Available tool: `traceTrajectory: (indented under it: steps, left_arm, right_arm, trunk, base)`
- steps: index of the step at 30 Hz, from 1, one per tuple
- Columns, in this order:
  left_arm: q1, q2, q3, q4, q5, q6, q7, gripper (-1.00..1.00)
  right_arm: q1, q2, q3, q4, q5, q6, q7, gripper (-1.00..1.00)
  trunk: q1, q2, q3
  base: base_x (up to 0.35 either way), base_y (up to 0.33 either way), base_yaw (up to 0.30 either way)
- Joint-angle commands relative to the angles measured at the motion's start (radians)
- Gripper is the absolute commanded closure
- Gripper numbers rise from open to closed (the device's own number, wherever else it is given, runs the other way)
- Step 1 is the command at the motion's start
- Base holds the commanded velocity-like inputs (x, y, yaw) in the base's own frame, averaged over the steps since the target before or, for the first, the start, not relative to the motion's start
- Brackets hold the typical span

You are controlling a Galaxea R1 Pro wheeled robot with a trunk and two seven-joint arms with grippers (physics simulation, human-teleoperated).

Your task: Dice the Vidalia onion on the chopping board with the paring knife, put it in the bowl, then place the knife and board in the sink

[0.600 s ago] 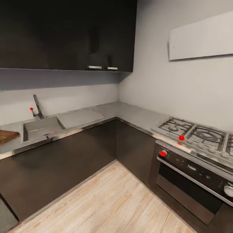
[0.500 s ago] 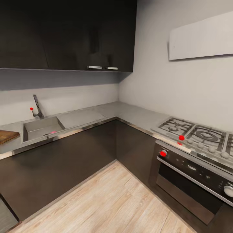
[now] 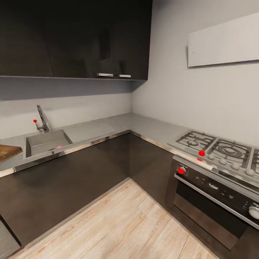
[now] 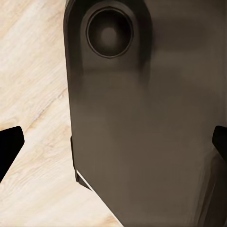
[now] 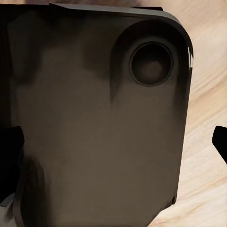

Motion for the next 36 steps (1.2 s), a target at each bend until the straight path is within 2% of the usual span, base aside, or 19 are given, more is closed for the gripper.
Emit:
traceTrajectory:
  steps: [1, 6, 15, 16, 19, 25, 30, 36]
  left_arm:
    - [0.000, 0.000, 0.000, 0.000, 0.000, 0.000, 0.000, -1.00]
    - [0.000, 0.000, 0.000, 0.000, 0.000, 0.000, 0.000, -1.00]
    - [0.000, 0.000, 0.000, -0.002, 0.000, 0.000, 0.000, -1.00]
    - [0.000, 0.000, 0.001, -0.003, 0.000, 0.000, 0.000, -1.00]
    - [0.000, -0.001, 0.001, -0.003, 0.001, 0.000, 0.000, -1.00]
    - [0.000, -0.001, 0.002, -0.006, 0.001, -0.009, 0.000, -1.00]
    - [0.000, -0.002, 0.003, -0.020, 0.000, -0.059, 0.001, -1.00]
    - [0.000, -0.002, 0.004, -0.085, 0.001, -0.068, 0.001, -1.00]
  right_arm:
    - [0.000, 0.000, 0.000, 0.000, 0.000, -0.003, 0.000, -1.00]
    - [0.000, -0.002, -0.001, -0.003, 0.000, -0.004, 0.000, -1.00]
    - [0.000, -0.002, -0.001, -0.010, 0.000, -0.054, -0.001, -1.00]
    - [0.000, -0.003, -0.001, -0.010, 0.000, -0.102, -0.001, -1.00]
    - [0.000, -0.002, -0.002, -0.010, 0.000, -0.133, 0.000, -1.00]
    - [0.000, -0.001, -0.002, -0.010, 0.000, -0.144, -0.001, -1.00]
    - [0.000, -0.001, -0.001, -0.010, 0.000, -0.146, 0.000, -1.00]
    - [0.000, -0.004, 0.000, -0.037, 0.001, -0.150, -0.001, -1.00]
  trunk:
    - [0.000, 0.000, -0.001]
    - [0.000, 0.000, -0.001]
    - [0.000, 0.000, -0.001]
    - [0.000, 0.000, -0.001]
    - [0.000, 0.000, -0.001]
    - [0.000, 0.000, -0.001]
    - [0.000, 0.000, -0.001]
    - [0.000, 0.000, -0.001]
  base:
    - [0.000, 0.000, 0.000]
    - [0.000, 0.000, 0.000]
    - [0.000, 0.000, 0.000]
    - [0.000, 0.000, 0.000]
    - [0.000, 0.000, 0.000]
    - [0.000, 0.000, 0.000]
    - [0.000, 0.000, 0.000]
    - [0.000, 0.000, 0.000]
